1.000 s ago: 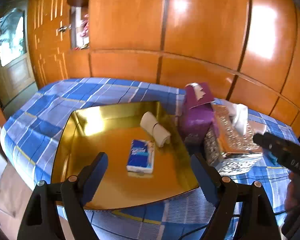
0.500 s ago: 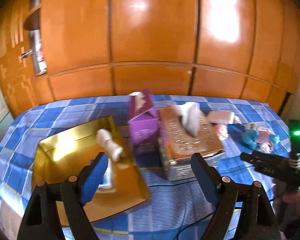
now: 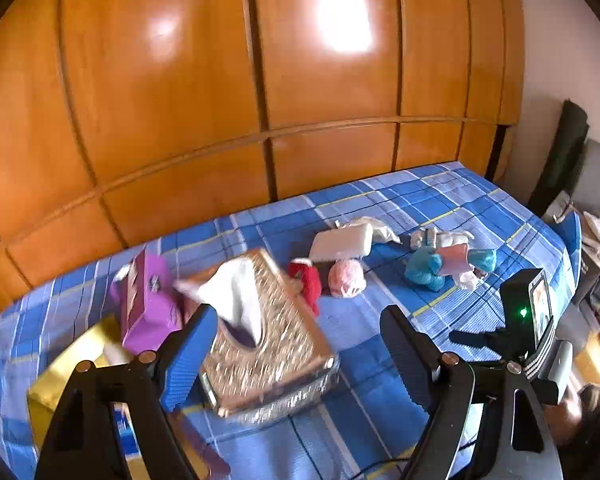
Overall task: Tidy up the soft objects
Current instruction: 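Grasp the pink fuzzy sock with the right tool, then grasp the red sock with the left tool while the right tool holds the pink sock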
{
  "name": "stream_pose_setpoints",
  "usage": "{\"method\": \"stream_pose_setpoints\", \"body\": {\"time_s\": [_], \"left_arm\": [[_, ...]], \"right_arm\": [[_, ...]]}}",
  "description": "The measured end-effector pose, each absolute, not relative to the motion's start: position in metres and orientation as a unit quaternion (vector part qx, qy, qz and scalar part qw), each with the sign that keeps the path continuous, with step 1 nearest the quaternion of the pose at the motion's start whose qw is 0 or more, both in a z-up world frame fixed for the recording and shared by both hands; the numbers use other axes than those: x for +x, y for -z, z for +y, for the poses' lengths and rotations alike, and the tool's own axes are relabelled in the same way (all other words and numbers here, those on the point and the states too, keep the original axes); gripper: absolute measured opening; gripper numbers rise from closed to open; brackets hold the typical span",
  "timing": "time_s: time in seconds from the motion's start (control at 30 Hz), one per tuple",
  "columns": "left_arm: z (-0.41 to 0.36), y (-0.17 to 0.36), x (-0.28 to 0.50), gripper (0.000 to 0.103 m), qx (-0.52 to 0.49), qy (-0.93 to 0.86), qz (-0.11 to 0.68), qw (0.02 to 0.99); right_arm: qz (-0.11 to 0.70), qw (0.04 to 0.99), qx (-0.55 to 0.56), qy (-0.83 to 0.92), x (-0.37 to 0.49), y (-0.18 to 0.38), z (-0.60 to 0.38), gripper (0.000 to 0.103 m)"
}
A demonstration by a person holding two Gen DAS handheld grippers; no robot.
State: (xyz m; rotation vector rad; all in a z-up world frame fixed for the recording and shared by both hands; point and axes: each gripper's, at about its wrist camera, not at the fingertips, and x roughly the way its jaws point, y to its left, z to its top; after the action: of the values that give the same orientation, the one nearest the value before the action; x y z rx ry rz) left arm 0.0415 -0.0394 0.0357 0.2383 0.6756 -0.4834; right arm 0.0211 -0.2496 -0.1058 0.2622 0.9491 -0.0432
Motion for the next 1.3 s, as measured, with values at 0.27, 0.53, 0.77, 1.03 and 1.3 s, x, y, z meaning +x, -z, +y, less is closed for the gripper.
{"method": "stream_pose_setpoints", "body": {"time_s": [0.27,0.53,0.77,1.03,1.3], "left_arm": [[-0.047,-0.046,0.064,0.084,0.118,0.235,0.324,0.909],[-0.037,-0.042,0.083,0.084,0.092,0.227,0.343,0.907],[-0.037,-0.040,0.096,0.084,0.084,0.234,0.350,0.903],[-0.068,-0.045,0.111,0.084,0.123,0.250,0.350,0.894],[-0.128,-0.024,0.153,0.083,0.127,0.266,0.432,0.852]], "right_arm": [[0.437,0.883,0.169,-0.003,0.070,0.094,-0.251,0.061],[0.424,0.869,0.255,0.019,0.150,0.100,-0.261,0.064],[0.465,0.849,0.248,0.022,0.198,0.120,-0.255,0.063],[0.486,0.853,0.188,0.029,0.176,0.114,-0.274,0.028],[0.498,0.845,0.193,0.020,0.124,0.115,-0.311,0.030]]}}
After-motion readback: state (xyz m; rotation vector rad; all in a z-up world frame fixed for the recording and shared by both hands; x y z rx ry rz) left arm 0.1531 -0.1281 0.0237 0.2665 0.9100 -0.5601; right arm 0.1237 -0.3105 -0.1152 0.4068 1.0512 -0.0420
